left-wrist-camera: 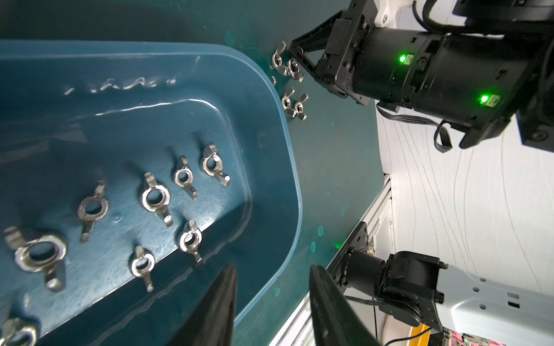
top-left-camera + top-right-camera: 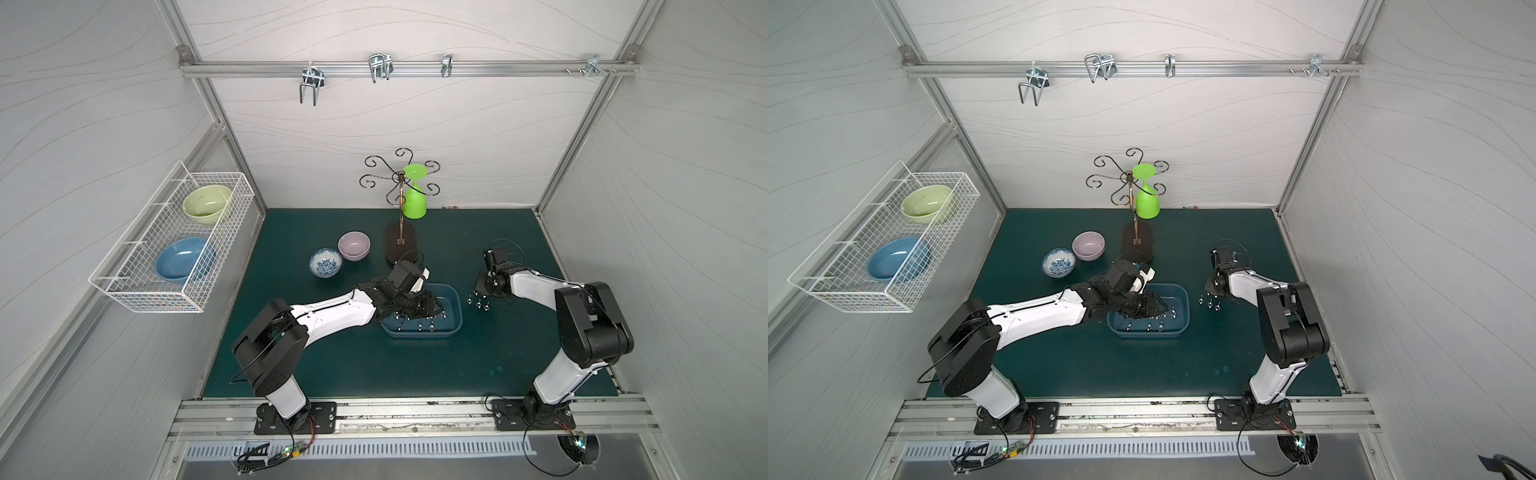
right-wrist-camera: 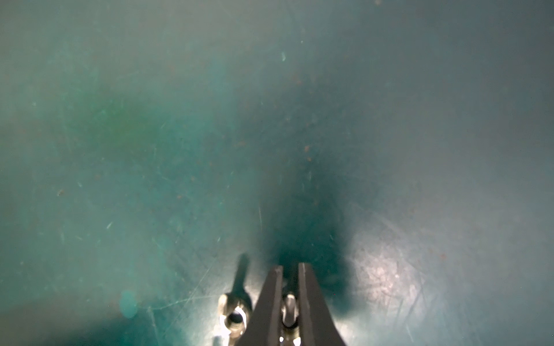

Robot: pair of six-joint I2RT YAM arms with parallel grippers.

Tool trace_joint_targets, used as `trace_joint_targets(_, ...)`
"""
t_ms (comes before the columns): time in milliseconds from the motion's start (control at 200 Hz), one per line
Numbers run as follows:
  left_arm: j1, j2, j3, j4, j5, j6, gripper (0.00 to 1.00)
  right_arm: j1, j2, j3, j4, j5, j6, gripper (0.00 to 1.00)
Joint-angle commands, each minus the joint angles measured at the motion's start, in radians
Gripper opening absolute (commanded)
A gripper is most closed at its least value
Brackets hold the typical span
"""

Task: Take out the wing nut from the storage box
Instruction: Place the wing nut at the center of the board, then pick up the wing nut from the storage box.

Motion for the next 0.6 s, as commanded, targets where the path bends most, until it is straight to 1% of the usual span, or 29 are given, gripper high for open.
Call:
trace_joint_targets(0, -0.003, -0.032, -0.005, 0.01, -0.018, 0.001, 0.44, -0.004, -0.036, -0.011, -0.014, -0.007, 0.005, 0.19)
trace_joint_targets(165, -0.003, -0.052, -0.012, -0.007, -0.03, 0.008, 0.44, 0.012, -0.087, -0.012, -0.025, 0.005, -0.003, 0.24)
trace_joint_targets(280, 0.009, -0.112, -0.015, -0.067, -0.087, 0.047, 0.44, 0.073, -0.165, -0.007, -0.06, 0.035, -0.015, 0.24)
trace_joint_targets(350, 0.04, -0.173, -0.043, -0.089, -0.109, 0.06, 0.45, 0.16, -0.212, 0.004, -0.092, 0.043, -0.016, 0.25)
trace_joint_targets(420, 0.101, -0.241, -0.089, -0.103, -0.108, 0.06, 0.45, 0.291, -0.234, 0.021, -0.113, 0.069, -0.006, 0.25)
trace_joint_targets(530, 0.23, -0.334, -0.177, -0.138, -0.108, 0.055, 0.45, 0.495, -0.196, 0.085, -0.136, 0.09, 0.032, 0.28)
trace_joint_targets(595, 0.295, -0.388, -0.228, -0.163, -0.122, 0.045, 0.46, 0.568, -0.146, 0.121, -0.12, 0.064, 0.059, 0.29)
